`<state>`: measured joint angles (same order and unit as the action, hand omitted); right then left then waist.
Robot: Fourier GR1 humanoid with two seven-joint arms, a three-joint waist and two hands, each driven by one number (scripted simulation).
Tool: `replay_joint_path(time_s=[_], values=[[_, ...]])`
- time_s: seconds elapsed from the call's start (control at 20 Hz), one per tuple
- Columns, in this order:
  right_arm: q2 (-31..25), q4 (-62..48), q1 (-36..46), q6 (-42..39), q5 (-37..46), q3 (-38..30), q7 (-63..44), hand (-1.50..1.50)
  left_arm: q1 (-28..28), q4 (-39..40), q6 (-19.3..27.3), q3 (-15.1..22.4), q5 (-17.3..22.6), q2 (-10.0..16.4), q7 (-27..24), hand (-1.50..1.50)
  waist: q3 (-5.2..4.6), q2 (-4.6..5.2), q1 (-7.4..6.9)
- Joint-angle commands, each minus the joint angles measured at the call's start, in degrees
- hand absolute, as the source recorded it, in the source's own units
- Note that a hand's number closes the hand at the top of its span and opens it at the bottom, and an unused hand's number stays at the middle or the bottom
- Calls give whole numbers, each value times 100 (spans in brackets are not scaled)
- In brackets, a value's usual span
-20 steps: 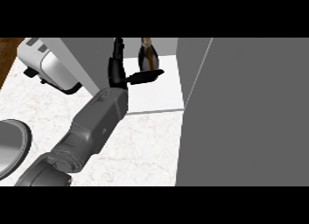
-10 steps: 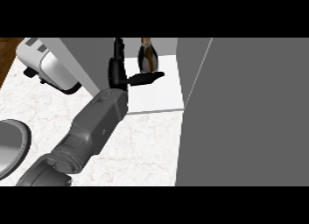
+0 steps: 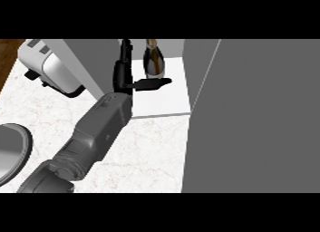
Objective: Pick up the wine, place it into the cabinet and close the cabinet
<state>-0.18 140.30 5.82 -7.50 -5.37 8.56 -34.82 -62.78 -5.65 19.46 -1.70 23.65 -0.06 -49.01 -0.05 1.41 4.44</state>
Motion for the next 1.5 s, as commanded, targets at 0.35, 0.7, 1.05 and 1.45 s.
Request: replay_joint_path(time_s=[0.35, 0.7, 1.05, 1.45], values=[[16, 345, -79, 135, -67, 154, -241, -150, 374, -167, -531, 54, 489, 5, -44, -150, -1, -95, -70], [-73, 172, -237, -20, -323, -210, 30, -150, 529, -440, -615, 440, 924, 5, 83, -150, 6, -120, -105], [-148, 126, 236, 134, -328, -337, -337, -150, 1377, -1500, -433, 1632, 1659, 5, 195, -150, 3, -152, -143], [-32, 132, -143, 210, 89, -149, -50, -150, 2744, -4003, 1174, 3450, 2126, 6, 534, -150, 6, -179, -413]])
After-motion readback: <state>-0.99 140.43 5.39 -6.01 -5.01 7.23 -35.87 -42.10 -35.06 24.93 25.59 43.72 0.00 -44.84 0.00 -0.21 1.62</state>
